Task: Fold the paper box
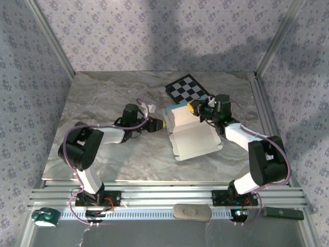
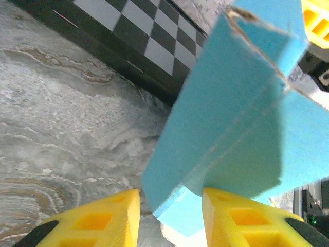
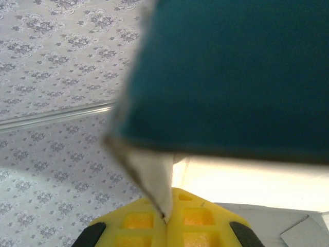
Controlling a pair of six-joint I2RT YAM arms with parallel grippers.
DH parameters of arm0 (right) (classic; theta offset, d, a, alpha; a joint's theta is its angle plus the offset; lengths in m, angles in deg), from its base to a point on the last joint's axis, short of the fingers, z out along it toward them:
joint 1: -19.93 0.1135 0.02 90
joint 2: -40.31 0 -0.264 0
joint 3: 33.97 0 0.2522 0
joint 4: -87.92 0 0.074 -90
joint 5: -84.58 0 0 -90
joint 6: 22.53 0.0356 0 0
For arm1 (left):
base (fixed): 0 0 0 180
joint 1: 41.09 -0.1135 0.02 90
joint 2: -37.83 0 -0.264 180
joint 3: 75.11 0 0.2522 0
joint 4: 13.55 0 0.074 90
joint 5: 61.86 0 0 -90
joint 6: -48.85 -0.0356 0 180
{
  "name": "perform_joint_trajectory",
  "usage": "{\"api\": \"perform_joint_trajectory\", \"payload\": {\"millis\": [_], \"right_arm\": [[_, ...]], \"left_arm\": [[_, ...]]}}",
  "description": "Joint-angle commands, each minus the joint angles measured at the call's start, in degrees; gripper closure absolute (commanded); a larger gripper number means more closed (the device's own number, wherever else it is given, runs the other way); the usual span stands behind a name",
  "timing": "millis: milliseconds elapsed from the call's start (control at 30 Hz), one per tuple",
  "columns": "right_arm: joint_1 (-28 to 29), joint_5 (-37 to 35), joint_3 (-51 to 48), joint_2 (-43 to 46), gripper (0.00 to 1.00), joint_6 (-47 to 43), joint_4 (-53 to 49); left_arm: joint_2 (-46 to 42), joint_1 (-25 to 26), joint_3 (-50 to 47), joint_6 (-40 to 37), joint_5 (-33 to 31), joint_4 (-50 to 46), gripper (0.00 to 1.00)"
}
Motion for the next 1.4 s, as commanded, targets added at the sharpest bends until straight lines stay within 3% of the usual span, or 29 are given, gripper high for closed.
{"api": "perform_joint_trajectory", "payload": {"millis": [0, 433, 733, 1367], "right_arm": [[-0.33, 1.3, 1.3, -0.55, 1.0, -0.71, 0.67], [0.0, 1.02, -0.64, -0.46, 1.0, -0.11, 2.76], [-0.07, 1.08, -0.73, -0.65, 1.0, -0.1, 2.71], [0.72, 0.6, -0.7, -0.69, 1.0, 0.23, 3.14]], "left_arm": [[-2.41, 0.72, 1.31, -3.87, 0.24, -1.97, 0.63], [-4.09, 3.51, 1.96, -6.81, -6.59, -4.91, 0.58], [-5.71, 3.42, 1.89, -9.44, -2.4, -4.77, 0.54], [-4.02, 5.35, 5.81, -12.09, -4.42, -9.3, 0.62]]}}
